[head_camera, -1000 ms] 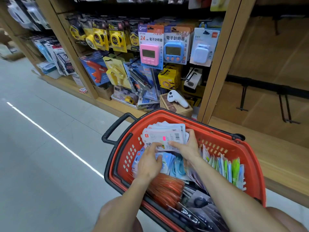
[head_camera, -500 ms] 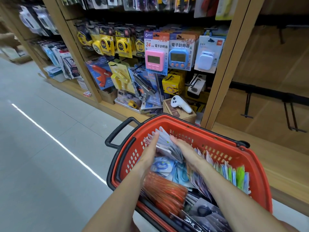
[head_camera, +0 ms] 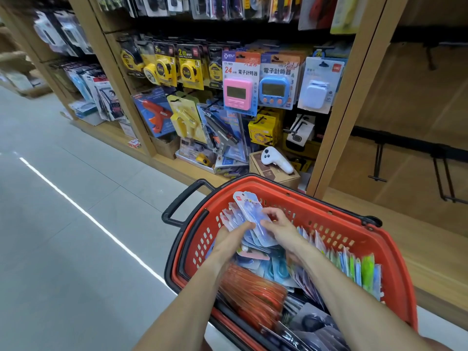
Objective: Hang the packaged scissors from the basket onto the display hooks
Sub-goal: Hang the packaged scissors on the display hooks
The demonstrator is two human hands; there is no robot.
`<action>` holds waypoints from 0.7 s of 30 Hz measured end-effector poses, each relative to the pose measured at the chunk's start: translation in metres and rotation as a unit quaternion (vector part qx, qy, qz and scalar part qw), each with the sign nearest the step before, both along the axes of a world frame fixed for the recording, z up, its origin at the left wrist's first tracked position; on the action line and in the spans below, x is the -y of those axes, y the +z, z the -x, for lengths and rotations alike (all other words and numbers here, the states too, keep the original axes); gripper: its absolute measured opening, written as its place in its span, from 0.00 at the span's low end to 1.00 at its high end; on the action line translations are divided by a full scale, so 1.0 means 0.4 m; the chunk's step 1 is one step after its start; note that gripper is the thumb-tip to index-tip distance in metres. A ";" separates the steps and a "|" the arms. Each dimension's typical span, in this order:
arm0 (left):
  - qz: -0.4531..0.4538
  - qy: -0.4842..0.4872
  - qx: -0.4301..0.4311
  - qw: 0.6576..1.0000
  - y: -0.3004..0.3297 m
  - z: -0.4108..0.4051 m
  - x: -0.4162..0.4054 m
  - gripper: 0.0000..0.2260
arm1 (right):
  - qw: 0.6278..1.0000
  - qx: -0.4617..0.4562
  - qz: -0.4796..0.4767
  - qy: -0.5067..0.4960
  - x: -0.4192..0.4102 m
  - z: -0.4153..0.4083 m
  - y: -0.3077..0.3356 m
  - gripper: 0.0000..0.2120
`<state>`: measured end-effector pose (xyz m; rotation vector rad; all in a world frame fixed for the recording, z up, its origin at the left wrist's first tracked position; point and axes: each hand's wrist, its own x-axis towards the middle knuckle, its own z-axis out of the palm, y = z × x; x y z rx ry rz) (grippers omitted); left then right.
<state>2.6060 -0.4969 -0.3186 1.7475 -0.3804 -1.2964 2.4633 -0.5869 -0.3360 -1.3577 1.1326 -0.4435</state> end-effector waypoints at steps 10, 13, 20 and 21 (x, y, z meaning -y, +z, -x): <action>0.130 -0.034 0.027 0.991 0.031 0.001 -0.018 0.18 | 0.993 0.094 -0.074 -0.017 0.015 0.032 0.058 0.29; 0.171 -0.030 0.010 0.985 0.047 -0.002 -0.013 0.21 | 0.986 0.145 -0.079 -0.038 -0.003 0.027 0.069 0.31; 0.232 -0.010 -0.042 0.972 0.078 0.026 0.003 0.30 | 0.983 0.182 -0.030 -0.024 -0.046 0.056 0.131 0.26; 0.243 -0.009 -0.048 0.969 0.085 0.036 0.002 0.30 | 0.983 0.181 -0.015 -0.026 -0.049 0.065 0.142 0.25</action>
